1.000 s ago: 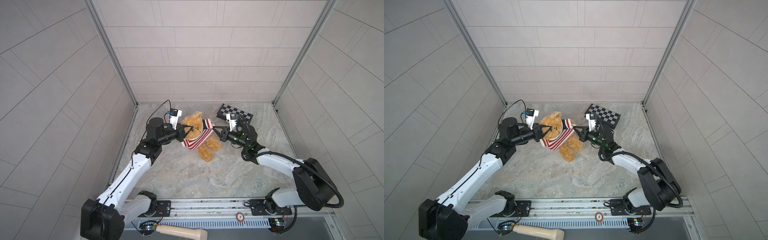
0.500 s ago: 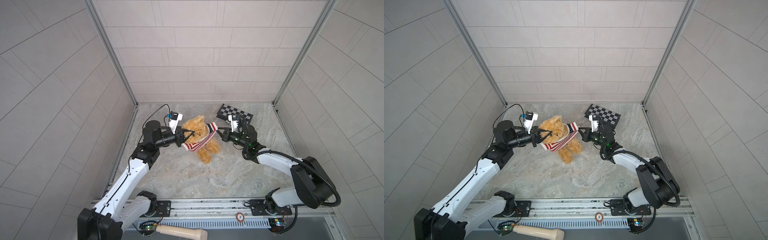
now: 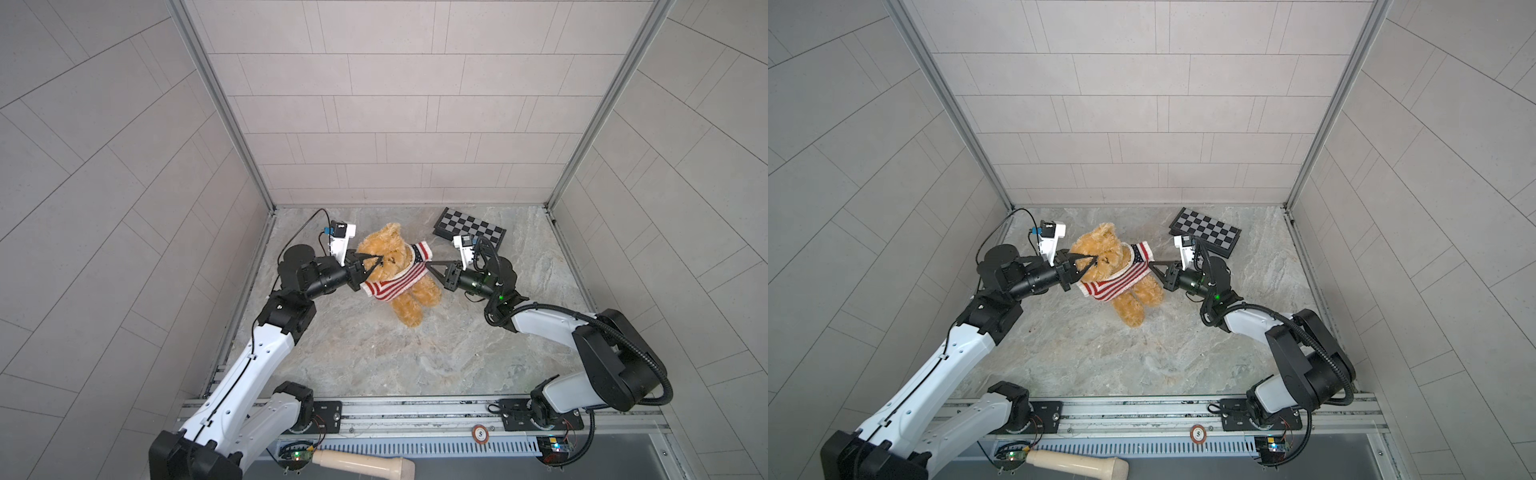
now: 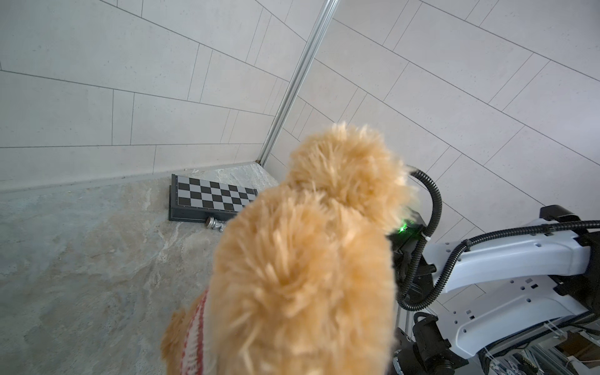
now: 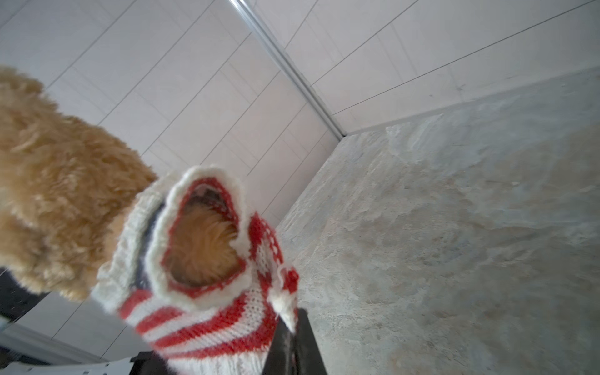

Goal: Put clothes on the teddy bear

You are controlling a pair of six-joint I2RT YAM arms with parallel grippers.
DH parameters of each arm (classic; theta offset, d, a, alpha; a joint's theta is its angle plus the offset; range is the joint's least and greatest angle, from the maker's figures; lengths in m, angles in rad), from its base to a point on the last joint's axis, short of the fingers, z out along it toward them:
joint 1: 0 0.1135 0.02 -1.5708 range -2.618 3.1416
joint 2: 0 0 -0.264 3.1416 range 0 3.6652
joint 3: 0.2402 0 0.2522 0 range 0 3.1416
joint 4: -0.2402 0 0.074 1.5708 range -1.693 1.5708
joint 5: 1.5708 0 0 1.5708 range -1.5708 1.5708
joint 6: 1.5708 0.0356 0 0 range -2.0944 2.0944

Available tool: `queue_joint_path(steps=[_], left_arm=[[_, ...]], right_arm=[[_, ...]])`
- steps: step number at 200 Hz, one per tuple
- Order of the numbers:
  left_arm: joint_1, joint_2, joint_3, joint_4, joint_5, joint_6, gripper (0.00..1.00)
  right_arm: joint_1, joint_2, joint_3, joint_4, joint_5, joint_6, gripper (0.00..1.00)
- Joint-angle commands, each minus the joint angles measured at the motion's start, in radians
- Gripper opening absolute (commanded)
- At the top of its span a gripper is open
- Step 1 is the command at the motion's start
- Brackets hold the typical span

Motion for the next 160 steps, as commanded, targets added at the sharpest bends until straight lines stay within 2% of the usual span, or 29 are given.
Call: queue_joint_path(steps=[1,7,30,54,66,80,97,110,126,132,149,160], left_arm=[[0.008,-0.021,0.042,0.016,-0.013,0.051,0.00],[0.009,-0.017,0.047,-0.002,-0.004,0.063,0.00],[0.006,-0.007,0.063,-0.083,0.026,0.112,0.00],[0.007,-0.006,0.065,-0.138,0.000,0.134,0.00],[0.006,-0.005,0.065,-0.131,0.002,0.122,0.00],[0.007,-0.009,0.071,-0.130,0.006,0.120,0.00],[0.008,-0.016,0.095,-0.176,0.028,0.157,0.00],[0.013,-0.024,0.115,-0.215,0.043,0.188,0.00],[0.017,-0.029,0.125,-0.218,0.097,0.196,0.00],[0.017,-0.029,0.127,-0.213,0.122,0.193,0.00],[0.018,-0.038,0.129,-0.191,0.191,0.178,0.00],[0.017,-0.046,0.134,-0.186,0.234,0.169,0.00]], right_arm=[[-0.002,0.057,-0.001,0.395,-0.178,0.213,0.01],[0.003,0.060,0.006,0.396,-0.181,0.209,0.03],[0.012,0.036,0.024,0.366,-0.149,0.160,0.24],[0.018,-0.025,0.067,0.175,-0.099,0.028,0.39],[0.018,-0.083,0.069,-0.008,-0.049,-0.092,0.44],[0.027,-0.185,0.085,-0.322,0.039,-0.290,0.49],[0.054,-0.317,0.139,-0.725,0.237,-0.558,0.55],[0.053,-0.380,0.140,-0.823,0.334,-0.637,0.55],[0.045,-0.431,0.132,-0.834,0.364,-0.682,0.57],[0.044,-0.432,0.140,-0.836,0.348,-0.693,0.52],[0.046,-0.420,0.158,-0.786,0.263,-0.749,0.28],[0.045,-0.427,0.136,-0.708,0.230,-0.767,0.21]])
